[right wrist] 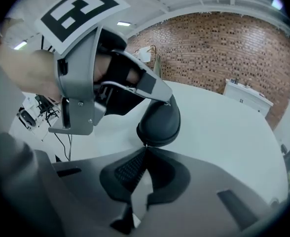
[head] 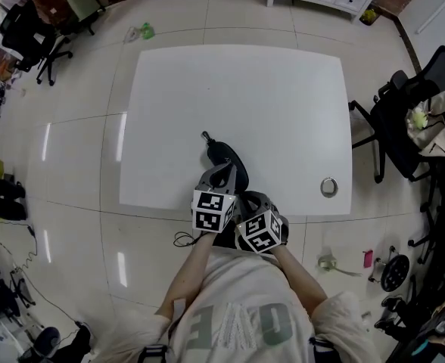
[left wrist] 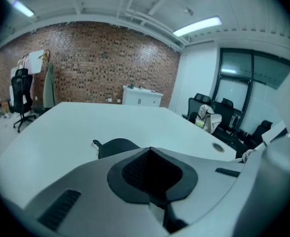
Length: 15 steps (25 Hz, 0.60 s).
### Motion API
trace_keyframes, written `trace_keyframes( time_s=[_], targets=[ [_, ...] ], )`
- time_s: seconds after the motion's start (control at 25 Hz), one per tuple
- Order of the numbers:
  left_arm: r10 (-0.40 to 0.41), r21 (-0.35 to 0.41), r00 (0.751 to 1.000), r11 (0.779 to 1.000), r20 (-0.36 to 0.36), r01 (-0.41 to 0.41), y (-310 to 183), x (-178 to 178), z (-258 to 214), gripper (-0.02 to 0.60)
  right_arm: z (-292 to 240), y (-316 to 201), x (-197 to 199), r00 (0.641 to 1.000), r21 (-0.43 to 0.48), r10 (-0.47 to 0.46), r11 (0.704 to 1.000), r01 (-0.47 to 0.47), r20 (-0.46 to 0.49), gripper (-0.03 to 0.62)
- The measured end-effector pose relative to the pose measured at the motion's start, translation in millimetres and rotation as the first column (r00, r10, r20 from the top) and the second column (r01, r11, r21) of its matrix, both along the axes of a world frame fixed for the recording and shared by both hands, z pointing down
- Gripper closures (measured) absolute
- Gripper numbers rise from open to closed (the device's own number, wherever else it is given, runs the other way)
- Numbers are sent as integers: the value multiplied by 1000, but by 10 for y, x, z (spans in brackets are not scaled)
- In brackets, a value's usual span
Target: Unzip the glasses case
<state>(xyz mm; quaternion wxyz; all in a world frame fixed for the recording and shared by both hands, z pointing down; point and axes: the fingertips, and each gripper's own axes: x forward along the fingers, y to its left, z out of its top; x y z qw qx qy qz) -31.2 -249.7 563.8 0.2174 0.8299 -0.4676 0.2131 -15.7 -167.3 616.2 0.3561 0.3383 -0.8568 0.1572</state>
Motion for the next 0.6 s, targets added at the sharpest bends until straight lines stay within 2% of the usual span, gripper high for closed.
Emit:
trace_keyframes(
  time_s=[0.24, 0.52, 0.6],
  targets=[
    [-16, -13, 999, 1000, -47, 16, -5, 20, 11, 577, 0, -206, 283, 996, -4, 84, 996, -84, 12, 592],
    [-15, -23, 997, 1000, -76, 14, -25, 33, 25, 577, 50, -476, 354, 999, 30, 0, 1000, 1, -50, 592],
    [-16, -21, 998, 1000, -66, 14, -17, 38, 3, 575, 33, -497, 404, 998, 45, 42, 998, -39, -56, 592]
  ],
)
